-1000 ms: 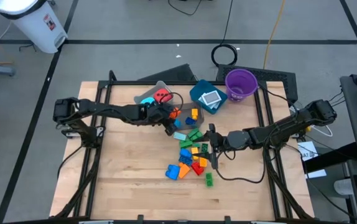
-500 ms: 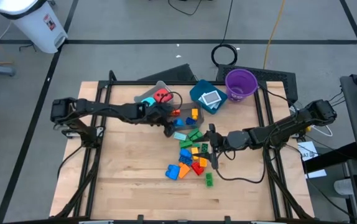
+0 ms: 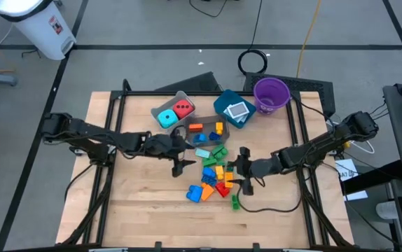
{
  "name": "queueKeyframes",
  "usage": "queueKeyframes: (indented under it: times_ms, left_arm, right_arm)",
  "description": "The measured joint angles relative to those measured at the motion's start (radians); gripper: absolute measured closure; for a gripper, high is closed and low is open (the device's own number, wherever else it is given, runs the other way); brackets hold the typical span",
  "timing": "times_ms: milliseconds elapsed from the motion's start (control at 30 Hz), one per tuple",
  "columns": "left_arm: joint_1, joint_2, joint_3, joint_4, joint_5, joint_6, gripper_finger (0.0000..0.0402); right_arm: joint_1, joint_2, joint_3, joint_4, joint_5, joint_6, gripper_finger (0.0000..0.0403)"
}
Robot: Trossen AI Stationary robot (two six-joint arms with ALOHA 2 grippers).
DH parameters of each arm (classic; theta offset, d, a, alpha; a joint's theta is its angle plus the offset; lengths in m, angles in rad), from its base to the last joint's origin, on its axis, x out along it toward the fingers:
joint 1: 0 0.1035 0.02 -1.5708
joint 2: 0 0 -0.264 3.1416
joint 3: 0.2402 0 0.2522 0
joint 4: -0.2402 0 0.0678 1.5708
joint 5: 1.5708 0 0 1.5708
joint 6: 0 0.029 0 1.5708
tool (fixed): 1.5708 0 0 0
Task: Pick & Place Toys
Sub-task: Put the green block into the black bin
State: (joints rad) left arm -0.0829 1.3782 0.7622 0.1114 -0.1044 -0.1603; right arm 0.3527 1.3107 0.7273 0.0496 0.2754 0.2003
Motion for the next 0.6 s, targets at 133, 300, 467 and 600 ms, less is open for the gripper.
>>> queueKeyframes:
  times_ms: [133, 300, 467, 600]
  left_arm:
    - [0.0, -0.025, -0.062, 0.043, -0.001, -0.019, 0.0112]
    - [0.024, -0.019, -0.073, 0.05, -0.001, -0.003, 0.0116]
    - [0.046, -0.009, -0.073, 0.047, -0.002, -0.003, 0.0117]
    - [0.056, 0.002, -0.073, 0.036, -0.003, -0.004, 0.0117]
  right_arm:
    - [0.012, 0.029, -0.035, -0.031, 0.064, 0.021, 0.0152]
    - [-0.024, 0.089, -0.155, 0.128, 0.089, 0.014, 0.0152]
    - [-0.101, 0.137, -0.229, 0.287, -0.06, 0.057, 0.0152]
    - [-0.134, 0.145, -0.229, 0.276, -0.177, 0.135, 0.0152]
